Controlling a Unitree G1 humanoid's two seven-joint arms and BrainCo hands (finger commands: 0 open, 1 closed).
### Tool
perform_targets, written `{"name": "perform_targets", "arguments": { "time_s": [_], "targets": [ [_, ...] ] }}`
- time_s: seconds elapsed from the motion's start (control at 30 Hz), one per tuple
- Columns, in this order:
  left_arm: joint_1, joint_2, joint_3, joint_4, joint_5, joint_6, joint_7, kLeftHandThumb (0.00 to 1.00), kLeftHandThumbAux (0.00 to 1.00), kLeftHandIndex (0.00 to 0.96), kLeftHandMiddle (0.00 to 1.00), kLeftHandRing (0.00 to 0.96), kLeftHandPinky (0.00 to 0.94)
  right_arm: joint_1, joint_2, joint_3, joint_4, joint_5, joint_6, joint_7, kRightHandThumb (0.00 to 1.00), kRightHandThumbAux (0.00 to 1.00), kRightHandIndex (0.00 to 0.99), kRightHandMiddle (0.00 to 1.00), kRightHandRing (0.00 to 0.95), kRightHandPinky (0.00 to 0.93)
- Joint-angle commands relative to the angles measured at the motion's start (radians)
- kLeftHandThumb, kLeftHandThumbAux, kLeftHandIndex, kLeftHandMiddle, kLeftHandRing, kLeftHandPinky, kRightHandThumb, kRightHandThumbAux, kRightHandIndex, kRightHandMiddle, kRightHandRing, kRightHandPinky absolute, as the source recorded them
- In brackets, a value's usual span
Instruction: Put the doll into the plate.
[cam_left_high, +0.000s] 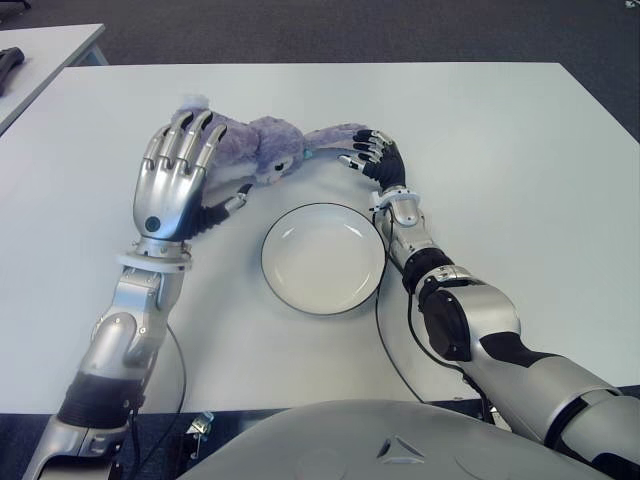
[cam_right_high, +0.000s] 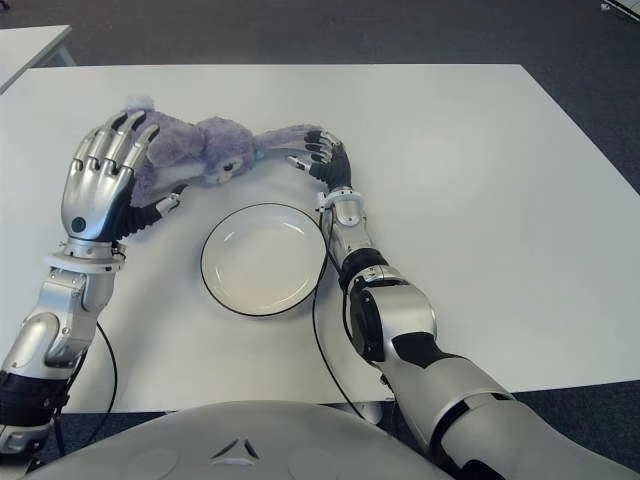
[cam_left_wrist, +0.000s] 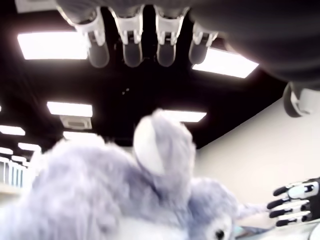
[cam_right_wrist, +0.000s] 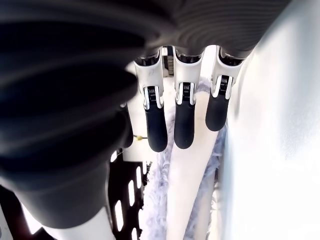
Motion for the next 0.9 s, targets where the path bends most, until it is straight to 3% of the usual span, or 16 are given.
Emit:
{"name": "perform_targets", "arguments": {
  "time_s": [0.03, 0.4, 0.9],
  "targets": [
    [-0.021, 0.010, -0.007, 0.023, 0.040, 0.006, -0.023, 0.294, 0.233, 0.000, 0.000, 0.000, 0.000, 0.202, 0.109, -0.006, 0.122, -0.001, 0.127, -0.022, 0.062, 0.919, 0.279, 0.294, 0.267, 0.233],
    [-0.093, 0.014, 0.001, 0.043, 0.053, 0.024, -0.053, 0.301, 0.238, 0.000, 0.000, 0.000, 0.000, 0.200, 0.109, -0.014, 0.122, 0.007, 0.124, -0.009, 0.064, 0.915, 0.275, 0.292, 0.263, 0.226],
    [-0.263, 0.091, 0.039, 0.255, -0.025, 0.016, -0.077, 0.313, 0.231, 0.000, 0.000, 0.000, 0.000, 0.197, 0.106, -0.016, 0.122, 0.007, 0.126, -0.014, 0.072, 0.927, 0.287, 0.301, 0.276, 0.236]
  ]
}}
